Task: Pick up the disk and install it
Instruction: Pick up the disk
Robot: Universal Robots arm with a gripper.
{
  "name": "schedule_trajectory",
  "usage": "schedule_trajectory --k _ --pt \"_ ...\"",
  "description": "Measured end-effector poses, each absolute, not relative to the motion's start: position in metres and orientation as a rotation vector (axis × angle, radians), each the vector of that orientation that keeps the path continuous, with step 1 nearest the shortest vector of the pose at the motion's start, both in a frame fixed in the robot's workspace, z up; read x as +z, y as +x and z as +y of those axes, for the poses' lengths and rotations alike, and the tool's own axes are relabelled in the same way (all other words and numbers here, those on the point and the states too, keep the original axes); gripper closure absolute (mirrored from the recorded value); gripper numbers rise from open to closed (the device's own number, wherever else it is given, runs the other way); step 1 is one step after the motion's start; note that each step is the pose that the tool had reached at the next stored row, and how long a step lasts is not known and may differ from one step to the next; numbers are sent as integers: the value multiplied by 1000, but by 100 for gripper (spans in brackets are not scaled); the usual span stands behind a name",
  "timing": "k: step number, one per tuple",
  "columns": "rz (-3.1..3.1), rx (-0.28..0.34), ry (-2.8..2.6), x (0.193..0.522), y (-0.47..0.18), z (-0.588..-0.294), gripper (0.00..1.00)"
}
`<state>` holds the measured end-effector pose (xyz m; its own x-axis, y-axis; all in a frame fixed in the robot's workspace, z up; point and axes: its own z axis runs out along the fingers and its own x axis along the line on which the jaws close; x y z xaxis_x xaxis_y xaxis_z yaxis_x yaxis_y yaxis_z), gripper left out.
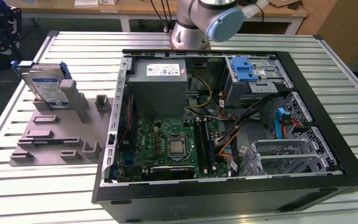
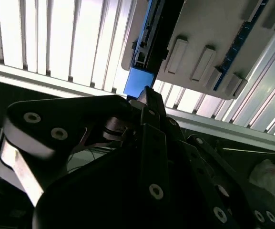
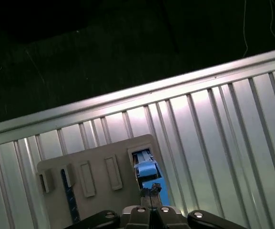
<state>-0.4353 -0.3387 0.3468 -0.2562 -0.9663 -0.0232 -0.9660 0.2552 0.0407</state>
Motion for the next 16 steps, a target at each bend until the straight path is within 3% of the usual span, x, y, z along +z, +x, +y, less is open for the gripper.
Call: schedule_trajectory --k 7,11,16 --pt "-2439 -72 1967 346 -435 -339 88" --pt "-2439 -71 1968 346 -435 -339 76" --pt "-2435 -67 1976 344 -435 -339 53"
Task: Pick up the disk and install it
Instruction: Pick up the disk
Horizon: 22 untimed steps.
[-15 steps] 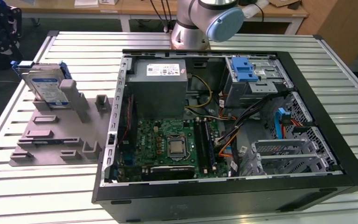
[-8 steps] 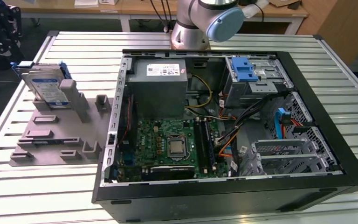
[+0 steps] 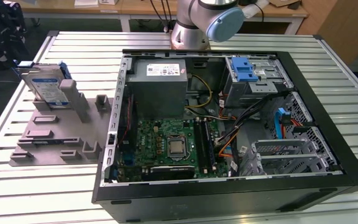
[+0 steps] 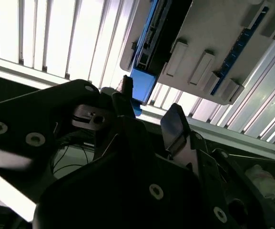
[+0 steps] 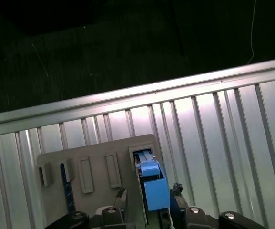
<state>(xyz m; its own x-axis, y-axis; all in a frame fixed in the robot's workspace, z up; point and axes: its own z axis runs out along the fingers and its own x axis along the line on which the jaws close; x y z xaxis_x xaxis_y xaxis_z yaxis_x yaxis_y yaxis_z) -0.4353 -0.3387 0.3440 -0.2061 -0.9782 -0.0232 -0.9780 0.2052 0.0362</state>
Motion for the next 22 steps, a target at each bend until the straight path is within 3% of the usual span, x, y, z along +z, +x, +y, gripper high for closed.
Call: schedule_trajectory --k 1,2,22 --pt "-2427 -66 1986 343 -435 -339 53" --pt "-2414 -65 2002 342 -435 -339 47" --pt "-2353 -62 2074 327 -435 -336 47"
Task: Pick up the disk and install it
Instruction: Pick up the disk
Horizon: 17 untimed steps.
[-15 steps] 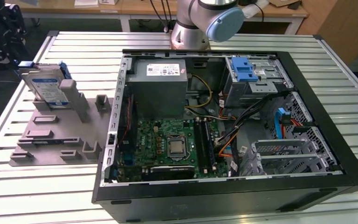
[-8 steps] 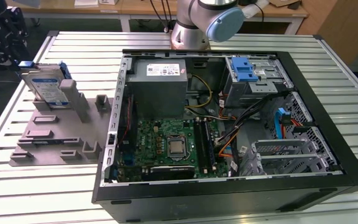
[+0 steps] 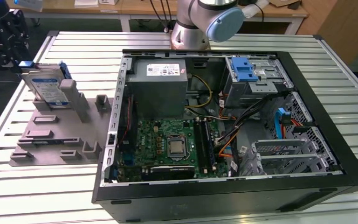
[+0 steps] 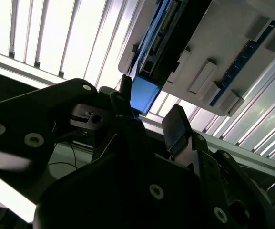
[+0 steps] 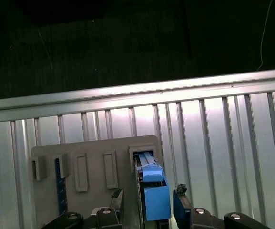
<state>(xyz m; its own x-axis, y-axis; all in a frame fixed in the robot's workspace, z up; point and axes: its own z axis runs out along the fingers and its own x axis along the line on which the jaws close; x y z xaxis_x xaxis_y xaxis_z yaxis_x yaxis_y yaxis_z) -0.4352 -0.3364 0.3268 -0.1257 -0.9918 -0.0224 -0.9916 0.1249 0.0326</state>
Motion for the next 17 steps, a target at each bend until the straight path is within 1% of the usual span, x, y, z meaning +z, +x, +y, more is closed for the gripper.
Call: schedule_trajectory --k 8,13,17 --pt "-2353 -61 2074 320 -435 -336 47" --pt "-2356 -41 2079 315 -436 -336 47" --pt "-2358 -39 2082 311 -437 -336 47"
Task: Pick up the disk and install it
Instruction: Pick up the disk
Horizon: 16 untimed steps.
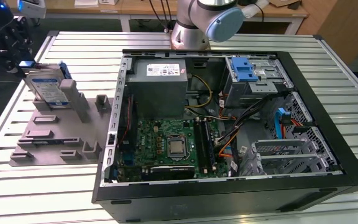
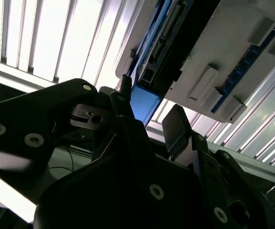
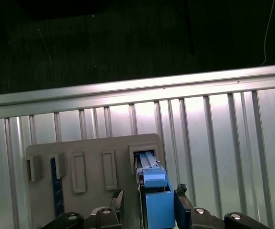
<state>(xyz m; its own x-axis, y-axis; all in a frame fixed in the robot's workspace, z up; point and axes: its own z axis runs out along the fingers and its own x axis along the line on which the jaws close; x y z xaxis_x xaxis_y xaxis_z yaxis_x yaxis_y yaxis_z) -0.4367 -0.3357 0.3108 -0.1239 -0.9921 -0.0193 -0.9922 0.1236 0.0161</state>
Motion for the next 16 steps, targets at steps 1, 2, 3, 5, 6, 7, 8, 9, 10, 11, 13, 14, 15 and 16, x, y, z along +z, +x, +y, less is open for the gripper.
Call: schedule_trajectory --k 1,2,3,5,6,7,8,9,10,11,13,14,15,16 --pt "2352 39 -2077 310 -437 -336 47" --pt "2352 39 -2077 309 -437 -336 47" --pt "2352 39 -2077 308 -437 -335 47" --pt "2351 39 -2077 306 -437 -335 47" --pt "2351 39 -2077 305 -437 -335 47" --pt "2351 39 -2077 303 -437 -335 47" --pt "2352 39 -2077 303 -437 -334 47" --pt "2351 39 -2077 302 -437 -334 47" --pt "2351 39 -2078 301 -437 -333 47" --pt "2351 39 -2078 300 -437 -333 47" --pt "2351 39 -2078 298 -437 -333 47" --pt "2351 39 -2078 297 -437 -333 47" --pt "2351 39 -2078 296 -437 -333 47" --pt "2351 39 -2078 295 -437 -333 47"
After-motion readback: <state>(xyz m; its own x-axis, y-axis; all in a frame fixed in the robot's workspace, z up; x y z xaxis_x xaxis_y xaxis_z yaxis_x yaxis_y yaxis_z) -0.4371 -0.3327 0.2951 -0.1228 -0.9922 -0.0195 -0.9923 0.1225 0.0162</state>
